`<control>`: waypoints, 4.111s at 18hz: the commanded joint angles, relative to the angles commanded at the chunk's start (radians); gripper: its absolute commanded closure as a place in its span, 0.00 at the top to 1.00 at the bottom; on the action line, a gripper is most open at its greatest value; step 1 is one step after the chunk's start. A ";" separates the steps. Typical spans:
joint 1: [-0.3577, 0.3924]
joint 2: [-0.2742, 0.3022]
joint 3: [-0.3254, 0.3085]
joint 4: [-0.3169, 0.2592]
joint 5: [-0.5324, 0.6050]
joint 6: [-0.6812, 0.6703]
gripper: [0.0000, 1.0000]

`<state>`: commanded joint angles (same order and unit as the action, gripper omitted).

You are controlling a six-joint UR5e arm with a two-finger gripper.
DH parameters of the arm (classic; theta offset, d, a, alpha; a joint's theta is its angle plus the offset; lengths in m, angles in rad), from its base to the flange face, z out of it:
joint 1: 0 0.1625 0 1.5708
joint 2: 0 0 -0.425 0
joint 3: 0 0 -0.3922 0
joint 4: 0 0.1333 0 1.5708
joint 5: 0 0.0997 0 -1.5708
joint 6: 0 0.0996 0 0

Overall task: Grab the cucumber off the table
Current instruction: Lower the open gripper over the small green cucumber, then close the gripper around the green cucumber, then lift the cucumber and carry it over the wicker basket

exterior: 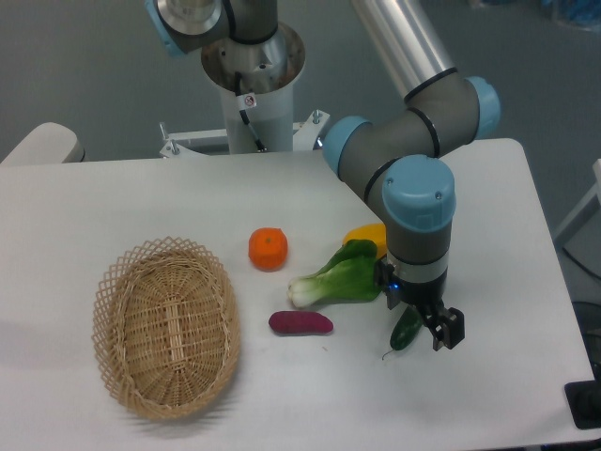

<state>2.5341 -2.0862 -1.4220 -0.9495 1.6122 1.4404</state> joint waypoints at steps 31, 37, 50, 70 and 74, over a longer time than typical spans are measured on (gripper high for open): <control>0.035 -0.113 -0.081 0.095 0.035 -0.230 1.00; 0.035 -0.121 -0.104 0.110 0.035 -0.226 1.00; 0.035 -0.133 -0.115 0.115 0.037 -0.213 0.63; -0.026 -0.046 -0.058 0.032 0.037 -0.216 0.24; -0.103 0.040 -0.072 -0.031 0.031 -0.268 0.24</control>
<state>2.4316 -2.0465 -1.4941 -0.9800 1.6429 1.1723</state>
